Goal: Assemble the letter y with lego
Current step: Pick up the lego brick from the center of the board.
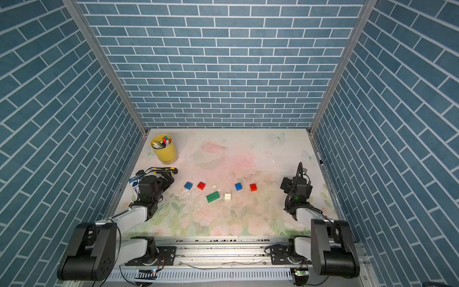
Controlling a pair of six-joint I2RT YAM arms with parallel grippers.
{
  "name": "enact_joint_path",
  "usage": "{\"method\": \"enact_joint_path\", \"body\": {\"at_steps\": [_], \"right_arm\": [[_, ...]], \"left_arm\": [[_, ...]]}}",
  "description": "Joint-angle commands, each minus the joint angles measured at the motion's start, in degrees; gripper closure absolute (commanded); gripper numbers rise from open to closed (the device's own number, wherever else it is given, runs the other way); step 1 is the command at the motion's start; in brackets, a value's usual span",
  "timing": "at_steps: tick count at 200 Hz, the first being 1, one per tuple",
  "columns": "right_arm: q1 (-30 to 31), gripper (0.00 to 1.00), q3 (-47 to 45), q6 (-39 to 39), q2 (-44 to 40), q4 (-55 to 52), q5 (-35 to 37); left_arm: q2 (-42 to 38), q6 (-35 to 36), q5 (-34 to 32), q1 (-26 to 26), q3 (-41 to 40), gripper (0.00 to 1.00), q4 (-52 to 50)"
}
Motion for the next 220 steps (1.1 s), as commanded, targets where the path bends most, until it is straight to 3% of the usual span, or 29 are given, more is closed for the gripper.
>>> {"method": "enact_joint_path", "body": {"at_steps": [1,162,174,186,195,220], "right_arm": [[-1.3,0.01,6.5,-8.7,15.4,18.0,-2.1],[-1.2,0.01,7.3,-9.0,13.6,15.0,-1.9],[-1.0,0.01,11.9,-9.5,9.1,2.5,-2.8],[-1.0,0.01,16.9,-8.8,6.4,-7.4,-4.0],[-1.0,0.01,18.9,-7.8,5.1,-10.8,-5.1],[-1.1,0.01,20.5,-3.1,1.4,-14.1,-8.2]], "left_arm": [[14.9,42.1,-5.6,-1.1,6.4,0.01,15.5],[14.7,41.9,-5.7,-1.1,6.5,0.01,15.5],[12.6,41.1,-8.0,-1.3,9.2,0.01,8.9],[11.2,38.9,-13.5,-1.4,17.2,0.01,-6.5],[11.2,37.8,-15.9,-1.3,22.3,0.00,-14.4],[8.8,33.6,-14.2,-1.4,26.4,0.01,-20.5]]}}
